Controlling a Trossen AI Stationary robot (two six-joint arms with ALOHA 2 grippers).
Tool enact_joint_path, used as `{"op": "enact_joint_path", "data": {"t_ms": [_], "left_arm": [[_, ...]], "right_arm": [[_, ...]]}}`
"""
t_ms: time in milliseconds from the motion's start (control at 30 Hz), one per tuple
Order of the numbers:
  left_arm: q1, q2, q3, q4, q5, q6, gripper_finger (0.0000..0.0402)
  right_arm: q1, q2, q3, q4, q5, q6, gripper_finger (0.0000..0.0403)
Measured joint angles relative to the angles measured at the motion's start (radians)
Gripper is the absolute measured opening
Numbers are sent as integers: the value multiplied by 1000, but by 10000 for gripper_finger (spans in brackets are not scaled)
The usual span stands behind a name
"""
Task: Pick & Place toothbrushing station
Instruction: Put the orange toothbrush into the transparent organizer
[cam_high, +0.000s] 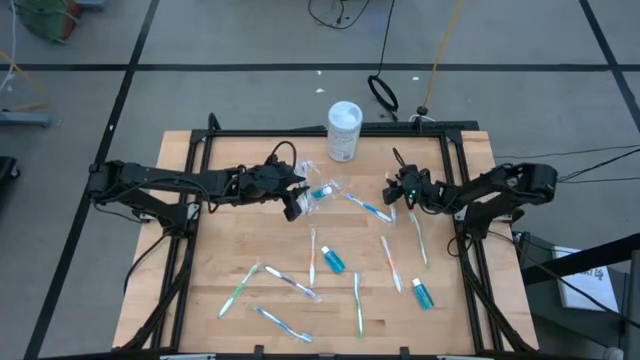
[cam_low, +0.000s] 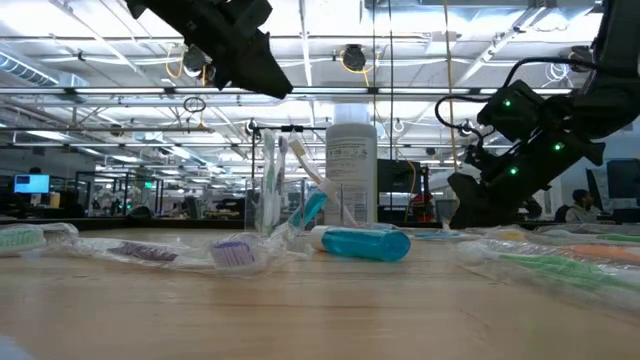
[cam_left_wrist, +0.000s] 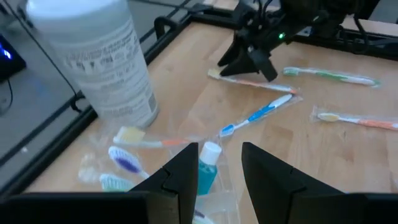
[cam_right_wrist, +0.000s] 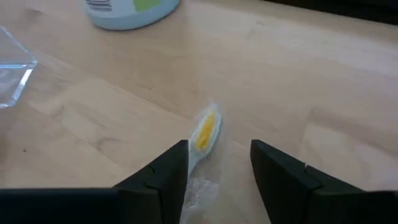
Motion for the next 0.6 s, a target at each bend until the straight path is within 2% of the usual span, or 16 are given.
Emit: {"op": "enact_joint_path", "data": {"t_ms": [167, 367, 500, 600], "left_arm": [[0, 0, 0, 57, 0, 88, 129], [1, 0, 0, 136, -1, 193, 129], [1, 0, 0, 157, -1, 248, 129], [1, 0, 0, 157, -1, 273, 129]], "right_arm": [[-10, 81, 3, 29, 7, 54, 111], [-1, 105, 1, 70, 23, 51, 18], [4, 110, -1, 149, -12, -11, 15], [4, 109, -1, 290, -24, -17, 13]]}}
